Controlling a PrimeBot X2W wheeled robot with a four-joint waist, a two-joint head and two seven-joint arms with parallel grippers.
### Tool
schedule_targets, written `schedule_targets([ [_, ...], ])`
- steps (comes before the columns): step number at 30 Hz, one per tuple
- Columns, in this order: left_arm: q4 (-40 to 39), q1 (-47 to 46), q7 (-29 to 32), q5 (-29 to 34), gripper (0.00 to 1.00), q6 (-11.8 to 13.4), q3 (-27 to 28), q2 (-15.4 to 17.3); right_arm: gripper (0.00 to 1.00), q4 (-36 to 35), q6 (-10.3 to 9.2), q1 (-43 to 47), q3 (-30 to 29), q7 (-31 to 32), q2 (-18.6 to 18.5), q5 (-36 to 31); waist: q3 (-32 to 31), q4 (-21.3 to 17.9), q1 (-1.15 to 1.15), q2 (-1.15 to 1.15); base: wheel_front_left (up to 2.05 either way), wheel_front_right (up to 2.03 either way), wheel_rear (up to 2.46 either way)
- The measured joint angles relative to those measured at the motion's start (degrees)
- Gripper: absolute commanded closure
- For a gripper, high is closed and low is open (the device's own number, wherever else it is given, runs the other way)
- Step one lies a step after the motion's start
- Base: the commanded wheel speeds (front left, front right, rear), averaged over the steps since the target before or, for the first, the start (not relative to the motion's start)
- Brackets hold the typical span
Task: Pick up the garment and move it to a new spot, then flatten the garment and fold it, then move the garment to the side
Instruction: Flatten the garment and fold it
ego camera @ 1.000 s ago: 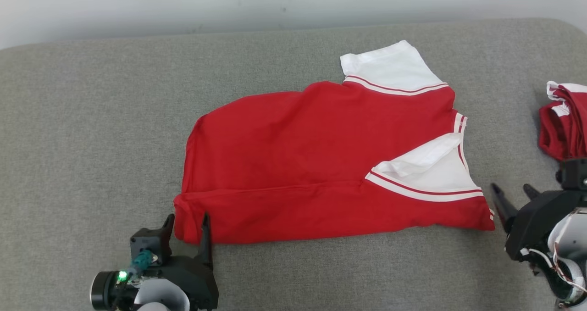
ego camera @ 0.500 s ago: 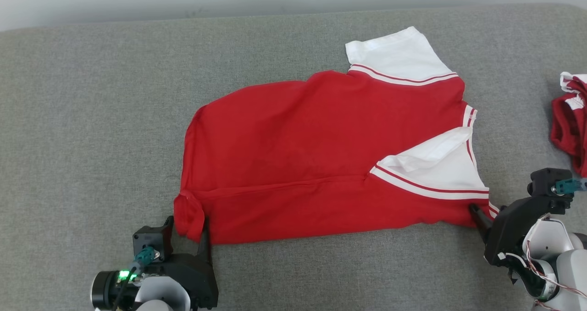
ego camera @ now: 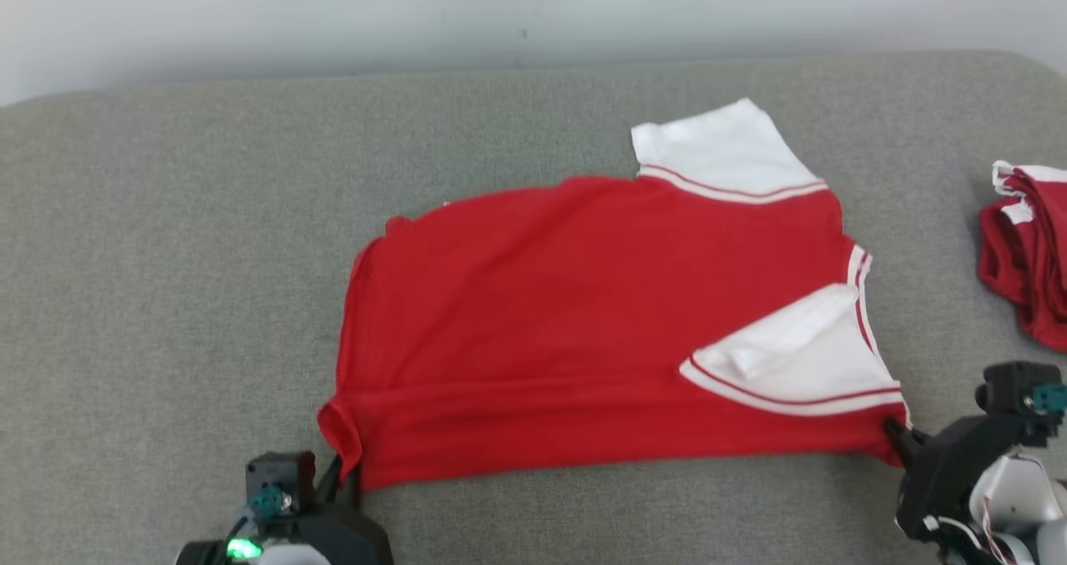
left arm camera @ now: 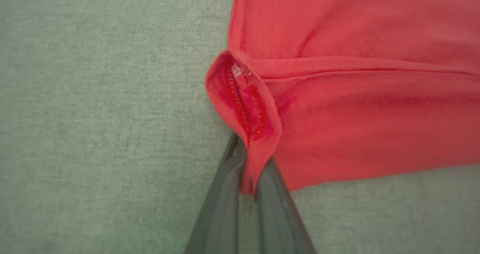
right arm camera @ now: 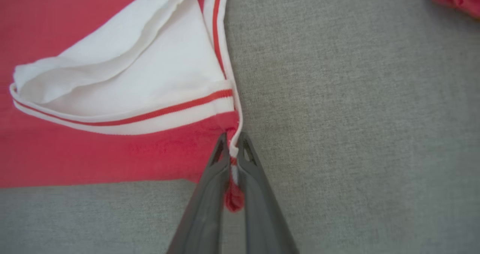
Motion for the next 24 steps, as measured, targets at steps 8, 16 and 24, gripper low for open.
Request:
schedule_targets([
  [8,-5.3,5.6,2.4,-0.4,1.0,0.9,-0.8,2.2,1.0,-6.0,0.0,7.5,-2.7,1.6,1.2,-0.1,-2.5,-0.2,0.0,0.0,0.0,0.0,0.0],
  [16,-8.4,9.5,3.0,-1.2,0.0,2.8,-0.5,2.9,0.0,-6.6,0.0,9.8,-3.8,1.5,3.5,-1.9,-2.8,-0.1,0.0,0.0,0.0,0.0,0.0],
  [24,-12.3,10.4,3.8,-3.1,0.0,3.7,1.5,4.5,0.0,-8.5,0.0,7.1,-4.5,1.4,3.3,-2.6,-3.0,0.2,0.0,0.0,0.0,0.0,0.0],
])
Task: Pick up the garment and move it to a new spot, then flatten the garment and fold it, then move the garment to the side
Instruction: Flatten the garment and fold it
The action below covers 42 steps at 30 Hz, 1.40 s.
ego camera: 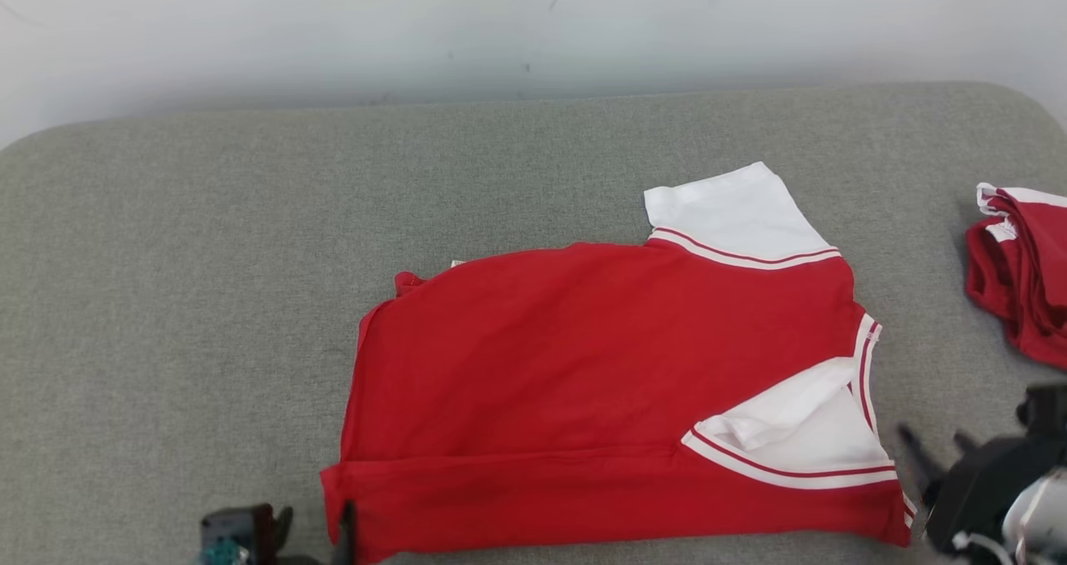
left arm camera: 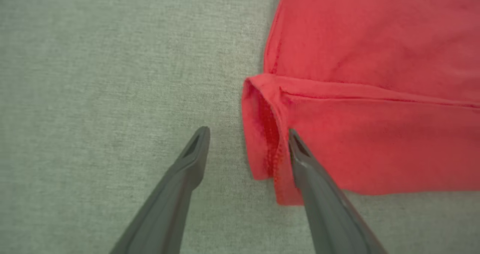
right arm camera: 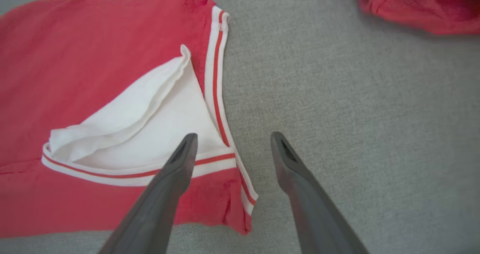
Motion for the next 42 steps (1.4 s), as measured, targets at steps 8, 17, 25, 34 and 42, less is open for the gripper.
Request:
schedule_targets([
  [8,-10.9,-9.2,13.8,0.8,0.0,4.0,1.2,5.1,0.0,-3.5,-0.01,-12.9,2.7,5.5,-5.7,-0.2,1.0,-0.4,0.0,0.0,0.0,0.0,0.0],
  [17,0.6,-31.6,25.0,-0.5,0.0,0.8,-0.4,0.5,0.0,6.4,0.0,-29.7,10.7,8.6,-7.9,1.6,5.0,-0.2,0.01,0.0,0.0,0.0,0.0],
  [25,14.5,-42.1,26.3,0.1,0.0,-2.7,-2.6,-2.9,0.0,18.1,-0.01,-40.3,17.1,3.8,-9.2,1.4,9.2,-1.1,0.01,0.01,0.0,0.0,0.0],
  [34,21.5,-45.8,27.9,0.6,0.0,-6.2,-5.6,-4.3,0.0,25.3,-0.01,-43.8,19.3,-0.4,-10.9,3.0,11.2,-1.4,0.01,0.01,0.0,0.0,0.0],
  [42,23.4,-47.0,28.6,0.3,0.0,-8.2,-6.8,-5.1,0.0,28.4,-0.01,-46.2,20.5,-2.2,-11.2,4.2,12.2,-1.4,0.0,0.01,0.0,0.0,0.0],
])
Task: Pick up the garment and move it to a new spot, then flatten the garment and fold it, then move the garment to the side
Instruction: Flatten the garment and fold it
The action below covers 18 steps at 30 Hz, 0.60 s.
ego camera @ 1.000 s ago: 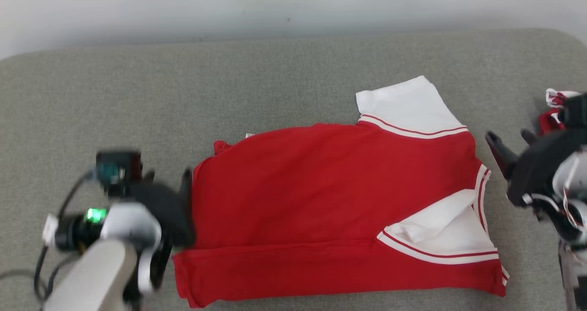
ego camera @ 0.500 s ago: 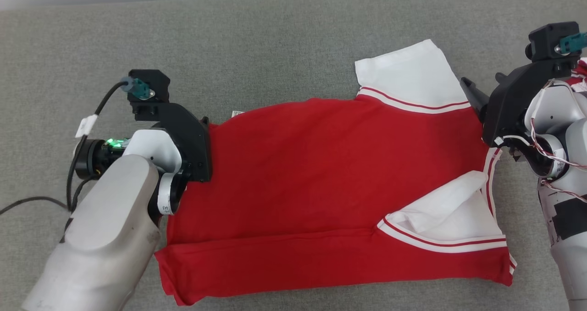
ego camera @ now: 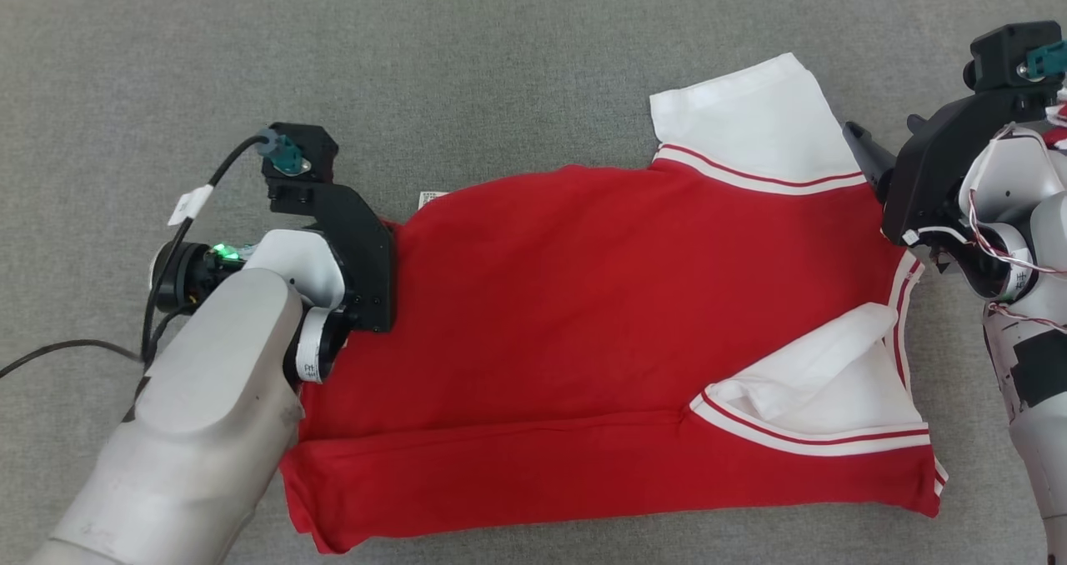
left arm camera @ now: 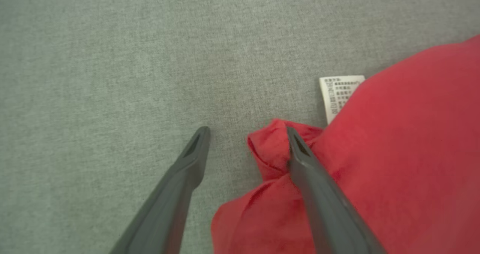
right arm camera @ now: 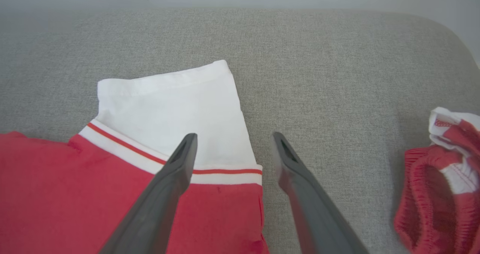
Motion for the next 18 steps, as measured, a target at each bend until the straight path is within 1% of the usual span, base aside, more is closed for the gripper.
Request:
schedule_targets([
  [2,0.4,-0.4,0.6,0.0,0.0,-0.2,-0.4,-0.2,0.0,0.5,0.0,-0.3,0.4,-0.2,0.0,0.1,0.4,0.0,0.0,0.0,0.0,0.0,0.0],
  [3,0.6,-0.7,0.9,0.0,0.19,-0.3,-0.6,-0.2,0.0,0.7,0.0,-0.5,0.5,-0.3,0.1,0.2,0.6,0.0,0.0,0.0,0.0,0.0,0.0],
  [4,1.2,-1.4,1.6,0.1,1.0,-0.4,-0.9,0.0,0.0,1.1,0.0,-1.2,0.9,-0.3,0.1,0.3,1.0,-0.1,0.0,0.0,0.0,0.0,0.0],
  [7,1.1,-2.0,1.8,0.1,1.0,-0.1,-0.7,0.1,0.0,1.9,0.0,-2.8,1.3,-0.2,0.1,0.5,1.7,-0.2,0.0,0.0,0.0,0.0,0.0],
  [10,0.4,-2.1,1.0,-1.1,1.0,0.0,0.6,0.0,0.0,3.4,0.0,-5.0,1.3,0.4,0.1,0.5,2.5,0.0,0.0,0.0,0.0,0.0,0.0],
  [18,-2.4,-4.9,0.7,-4.2,1.0,-0.5,3.7,-0.2,0.0,10.3,0.0,-12.6,1.3,0.2,0.1,-1.0,6.4,1.0,0.0,0.0,0.0,0.0,0.0],
])
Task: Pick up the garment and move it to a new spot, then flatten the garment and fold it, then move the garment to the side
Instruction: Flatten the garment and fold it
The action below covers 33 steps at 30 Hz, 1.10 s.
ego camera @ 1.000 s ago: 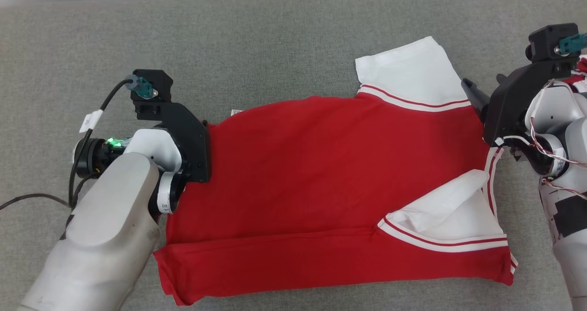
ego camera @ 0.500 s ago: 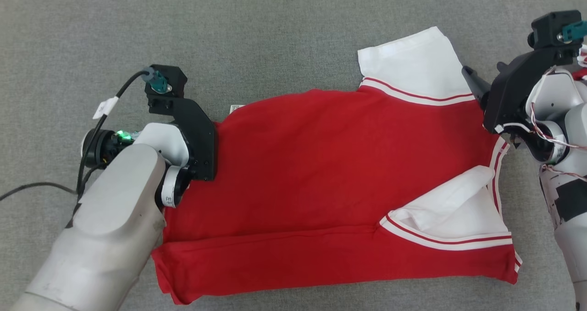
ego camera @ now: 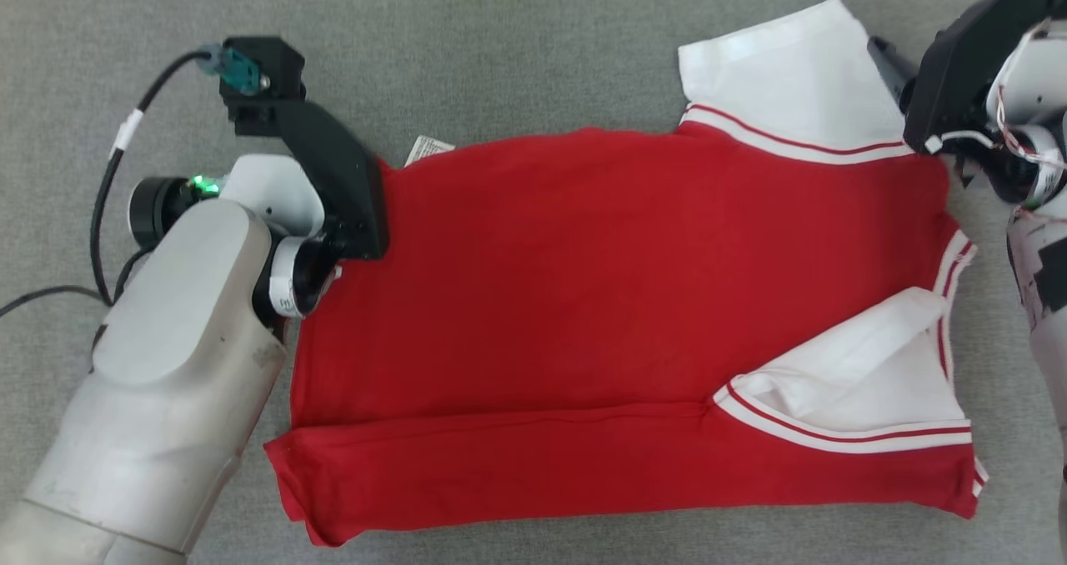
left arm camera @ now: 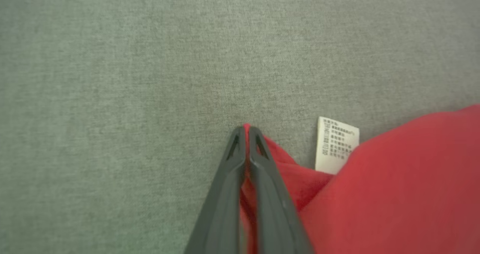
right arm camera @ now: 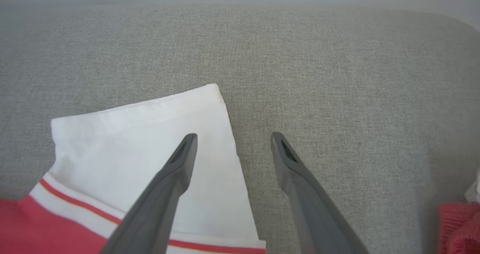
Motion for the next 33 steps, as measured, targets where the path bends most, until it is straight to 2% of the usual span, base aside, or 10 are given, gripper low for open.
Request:
schedule_targets([
  [11,-3.8,-3.5,-0.1,-0.3,1.0,-0.1,-0.1,-1.0,0.0,9.4,0.0,-7.2,0.6,-4.4,0.4,-1.9,5.4,3.0,0.0,-0.01,0.0,0.0,0.0],
  [12,-4.0,-3.5,-0.5,-0.2,1.0,0.1,0.0,-1.2,0.59,10.0,-0.02,-7.8,1.0,-4.3,0.6,-1.8,5.7,3.3,0.0,-0.01,0.0,0.0,0.0],
  [13,-4.1,-3.5,-0.9,-0.1,1.0,0.3,-0.1,-1.2,1.0,10.2,-0.18,-8.2,1.8,-3.9,0.6,-1.7,6.0,3.5,0.0,-0.01,0.0,0.0,0.0],
  [17,-4.4,-3.2,-2.5,0.1,1.0,1.4,0.1,-1.8,1.0,10.5,-0.16,-9.2,3.4,-4.5,0.5,-1.3,6.3,3.9,-0.01,-0.01,0.0,0.0,0.0],
  [24,-2.6,-1.0,-9.2,0.2,1.0,4.5,2.6,-2.8,1.0,12.9,0.01,-8.9,2.9,-11.3,-0.6,-1.2,4.5,3.5,0.0,0.0,0.0,0.0,0.0],
  [33,0.9,2.6,-19.2,-1.4,1.0,6.1,6.5,-4.9,1.0,15.2,0.01,-6.4,1.6,-17.6,-0.6,0.7,0.2,2.8,0.0,0.0,0.0,0.0,0.0],
])
